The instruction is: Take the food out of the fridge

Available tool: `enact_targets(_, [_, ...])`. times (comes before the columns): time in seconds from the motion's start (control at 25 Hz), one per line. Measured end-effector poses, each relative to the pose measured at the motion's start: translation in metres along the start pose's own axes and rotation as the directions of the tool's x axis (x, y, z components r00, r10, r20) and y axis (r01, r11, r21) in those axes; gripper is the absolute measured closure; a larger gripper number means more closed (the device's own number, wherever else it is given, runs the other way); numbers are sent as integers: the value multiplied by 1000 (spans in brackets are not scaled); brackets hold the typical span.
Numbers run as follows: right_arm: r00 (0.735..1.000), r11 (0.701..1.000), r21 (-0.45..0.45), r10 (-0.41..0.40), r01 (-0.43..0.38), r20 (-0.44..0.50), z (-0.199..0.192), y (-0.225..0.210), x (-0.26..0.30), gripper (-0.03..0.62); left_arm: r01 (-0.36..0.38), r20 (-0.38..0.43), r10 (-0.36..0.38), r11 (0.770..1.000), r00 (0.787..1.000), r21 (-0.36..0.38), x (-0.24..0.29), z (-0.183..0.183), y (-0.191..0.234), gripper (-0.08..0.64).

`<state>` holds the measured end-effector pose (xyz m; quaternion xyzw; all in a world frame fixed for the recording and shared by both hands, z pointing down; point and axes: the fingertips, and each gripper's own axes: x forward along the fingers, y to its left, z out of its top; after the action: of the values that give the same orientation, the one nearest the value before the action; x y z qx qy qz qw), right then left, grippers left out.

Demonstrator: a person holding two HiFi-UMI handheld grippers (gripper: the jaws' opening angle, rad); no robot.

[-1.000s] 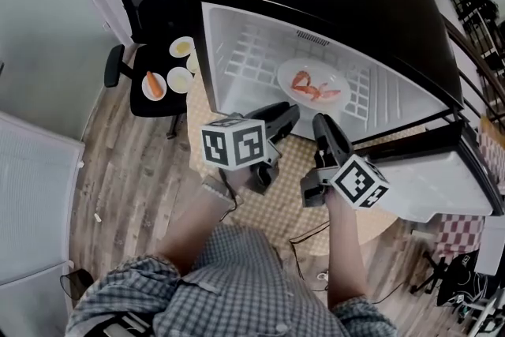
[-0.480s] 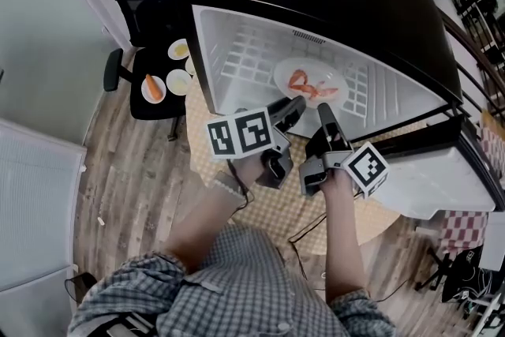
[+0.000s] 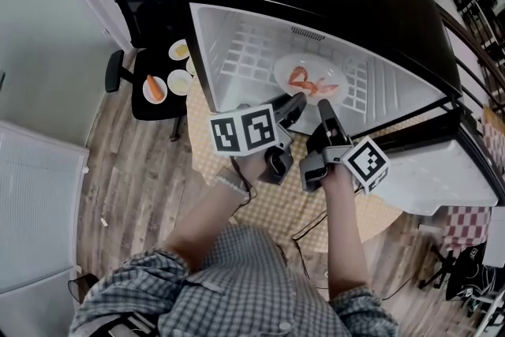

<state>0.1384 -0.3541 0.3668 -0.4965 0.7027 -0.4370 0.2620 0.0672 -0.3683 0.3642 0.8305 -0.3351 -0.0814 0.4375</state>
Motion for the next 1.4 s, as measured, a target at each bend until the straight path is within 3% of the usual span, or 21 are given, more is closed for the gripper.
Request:
enact_targets(0.64, [999, 999, -32, 16, -18, -42, -21, 6, -35, 528, -15, 4, 15, 999, 1000, 40, -29, -29, -12, 460])
enact_targets(1.04, [997, 1000, -10, 22, -23, -80, -46, -1, -89, 528, -8, -7, 9, 998, 1000, 61, -59, -78, -26, 462])
enact_targets(1.4, [990, 999, 20, -29, 32, -137, -78, -33, -121, 528, -55, -73, 61, 995, 996, 78, -74, -127, -10, 460])
